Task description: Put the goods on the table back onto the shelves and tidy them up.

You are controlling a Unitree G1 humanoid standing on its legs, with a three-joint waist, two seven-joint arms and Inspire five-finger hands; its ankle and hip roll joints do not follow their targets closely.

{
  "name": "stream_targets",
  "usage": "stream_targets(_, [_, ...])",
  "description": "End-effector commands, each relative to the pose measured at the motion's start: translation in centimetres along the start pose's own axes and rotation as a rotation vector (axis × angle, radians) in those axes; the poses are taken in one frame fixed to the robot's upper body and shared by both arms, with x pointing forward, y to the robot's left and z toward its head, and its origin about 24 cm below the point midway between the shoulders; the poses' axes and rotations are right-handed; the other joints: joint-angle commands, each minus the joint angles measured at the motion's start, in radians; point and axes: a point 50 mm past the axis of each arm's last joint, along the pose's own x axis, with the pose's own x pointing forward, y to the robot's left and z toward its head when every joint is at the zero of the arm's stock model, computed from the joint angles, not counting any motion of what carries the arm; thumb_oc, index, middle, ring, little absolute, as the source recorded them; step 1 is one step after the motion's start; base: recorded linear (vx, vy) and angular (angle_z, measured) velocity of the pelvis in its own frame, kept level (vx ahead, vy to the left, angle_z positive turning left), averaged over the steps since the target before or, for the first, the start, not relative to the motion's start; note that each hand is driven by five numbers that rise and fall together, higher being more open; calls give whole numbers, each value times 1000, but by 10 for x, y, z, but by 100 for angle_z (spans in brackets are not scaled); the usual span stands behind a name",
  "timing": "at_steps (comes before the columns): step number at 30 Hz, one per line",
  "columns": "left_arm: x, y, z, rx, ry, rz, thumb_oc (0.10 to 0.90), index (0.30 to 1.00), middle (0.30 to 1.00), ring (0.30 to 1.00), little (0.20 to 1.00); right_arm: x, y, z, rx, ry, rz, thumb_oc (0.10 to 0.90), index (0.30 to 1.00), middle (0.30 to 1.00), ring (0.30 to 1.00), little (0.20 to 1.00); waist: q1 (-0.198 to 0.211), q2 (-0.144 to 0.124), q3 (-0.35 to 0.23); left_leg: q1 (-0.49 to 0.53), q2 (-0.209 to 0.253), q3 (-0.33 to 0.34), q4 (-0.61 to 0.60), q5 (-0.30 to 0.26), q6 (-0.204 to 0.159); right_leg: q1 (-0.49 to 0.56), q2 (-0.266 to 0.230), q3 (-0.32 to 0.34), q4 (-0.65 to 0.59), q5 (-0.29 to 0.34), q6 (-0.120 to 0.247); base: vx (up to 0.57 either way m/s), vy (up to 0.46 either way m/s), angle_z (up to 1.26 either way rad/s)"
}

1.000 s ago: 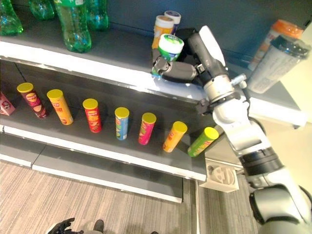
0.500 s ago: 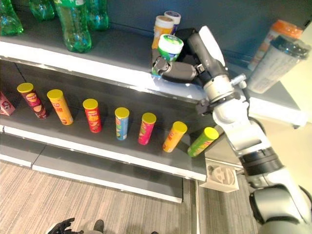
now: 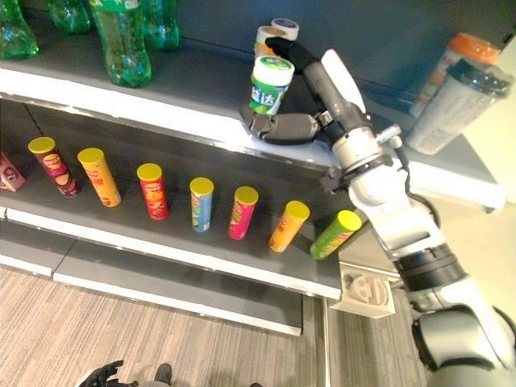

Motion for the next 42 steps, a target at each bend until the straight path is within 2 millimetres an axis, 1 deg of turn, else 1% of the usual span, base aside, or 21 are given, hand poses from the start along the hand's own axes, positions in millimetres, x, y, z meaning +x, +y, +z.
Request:
stream_targets(1, [5,1,14,47,-40,-7,800,900,900,900,900,13,-39,41,-38,-192,-154,800,900,900,900,900,27,-12,-22,23,-29,10,3,-130,42,18,-70,-28,17,-43,63,0,0,0])
stream_targets(4, [5,1,15,47,-40,-6,800,900,900,900,900,12,-40,43,-14,-211,-180,800,900,900,900,900,28,-11,-23,23,-30,10,3,-131,43,18,-71,-27,17,-43,63,0,0,0])
stream_targets(7, [5,0,14,49,-35,-6,800,900,900,900,900,8,-45,54,0,-268,-238,800,900,900,900,900,29,-9,-25,24,-31,8,3,-133,45,20,-72,-28,17,-44,63,0,0,0])
stream_targets(10, [6,-3,16,53,-35,-2,800,900,900,900,900,1,-58,67,21,-356,-408,800,900,900,900,900,29,-1,-28,26,-33,3,3,-135,51,22,-73,-27,18,-46,62,0,0,0])
stream_targets(12, [6,-2,17,57,-36,5,800,900,900,900,900,-2,-61,70,14,-372,-447,800,900,900,900,900,29,0,-28,26,-34,1,3,-136,52,23,-73,-27,17,-47,62,0,0,0])
stream_targets(17, [8,-3,19,60,-31,22,800,900,900,900,900,-21,-79,91,1,-497,-638,800,900,900,900,900,20,3,-37,33,-35,-2,3,-141,57,26,-74,-25,17,-50,61,17,5,6])
stream_targets(18, [8,-4,19,60,-26,22,800,900,900,900,900,-28,-84,101,51,-562,-686,800,900,900,900,900,13,5,-40,34,-35,1,3,-143,57,25,-74,-21,17,-51,60,0,0,0])
stream_targets(20, [8,-4,19,62,-24,22,800,900,900,900,900,-32,-85,104,83,-591,-695,800,900,900,900,900,11,3,-42,35,-35,3,3,-143,58,24,-73,-18,17,-50,60,0,0,0])
stream_targets(21, [8,-5,17,61,-19,21,800,900,900,900,900,-36,-85,108,153,-630,-690,800,900,900,900,900,5,4,-45,36,-36,7,3,-144,57,24,-72,-15,16,-51,60,-12,8,-5])
stream_targets(22, [8,-6,15,61,-9,11,800,900,900,900,900,-47,-80,118,398,-761,-605,800,900,900,900,900,-11,5,-46,42,-34,16,3,-147,57,21,-70,-6,16,-50,60,-12,7,-7])
stream_targets(23, [8,-6,15,62,-8,12,800,900,900,900,900,-48,-81,117,403,-760,-601,800,900,900,900,900,-10,3,-47,43,-34,17,3,-147,57,21,-70,-5,16,-51,60,-30,11,-11])
stream_targets(24, [8,-7,14,61,-4,2,800,900,900,900,900,-54,-72,117,572,-807,-518,800,900,900,900,900,-26,6,-46,47,-33,27,3,-148,55,19,-69,3,17,-49,61,-29,7,-13])
stream_targets(25, [8,-7,13,60,0,-2,800,900,900,900,900,-57,-66,116,654,-824,-458,800,900,900,900,900,-33,8,-46,49,-32,34,3,-149,54,17,-69,9,17,-47,61,-44,8,-14])
stream_targets(30, [7,-6,16,61,-17,-22,800,900,900,900,900,-71,-45,106,834,-787,-249,800,900,900,900,900,-61,17,-50,58,-29,60,3,-151,51,8,-68,29,19,-42,61,-23,6,-16])
stream_targets(32, [8,-3,19,58,-30,-21,800,900,900,900,900,-78,-36,94,898,-713,-191,800,900,900,900,900,-77,22,-52,62,-27,72,3,-152,49,4,-68,39,19,-40,62,-31,7,-12])
stream_targets(33, [9,-1,22,57,-41,-21,800,900,900,900,900,-84,-33,87,902,-669,-184,800,900,900,900,900,-88,27,-51,64,-26,76,3,-153,47,2,-67,43,19,-40,63,-21,2,-23])
stream_targets(34, [8,-1,21,60,-39,-22,800,900,900,900,900,-85,-34,87,902,-667,-184,800,900,900,900,900,-85,26,-53,64,-26,77,3,-154,47,2,-67,44,19,-40,63,-20,6,-26])
stream_targets(35, [9,0,25,57,-51,-21,800,900,900,900,900,-90,-30,79,924,-622,-181,800,900,900,900,900,-96,30,-53,66,-26,84,3,-153,47,-1,-67,51,20,-38,64,-30,13,-19])
stream_targets(36, [9,1,27,60,-61,-27,800,900,900,900,900,-100,-28,66,955,-554,-191,800,900,900,900,900,-116,38,-52,69,-24,97,3,-155,45,-10,-66,62,21,-36,64,-39,18,-15])
stream_targets(39, [8,1,28,79,-74,-50,800,900,900,900,900,-113,-20,48,1000,-434,-171,800,900,900,900,900,-149,46,-59,80,-20,137,3,-160,45,-31,-60,101,20,-27,67,-29,15,-38])
stream_targets(42, [8,2,30,87,-83,-57,800,900,900,900,900,-118,-17,43,1013,-387,-136,800,900,900,900,900,-160,47,-58,86,-18,157,3,-161,44,-40,-56,123,20,-23,67,-27,12,-45])
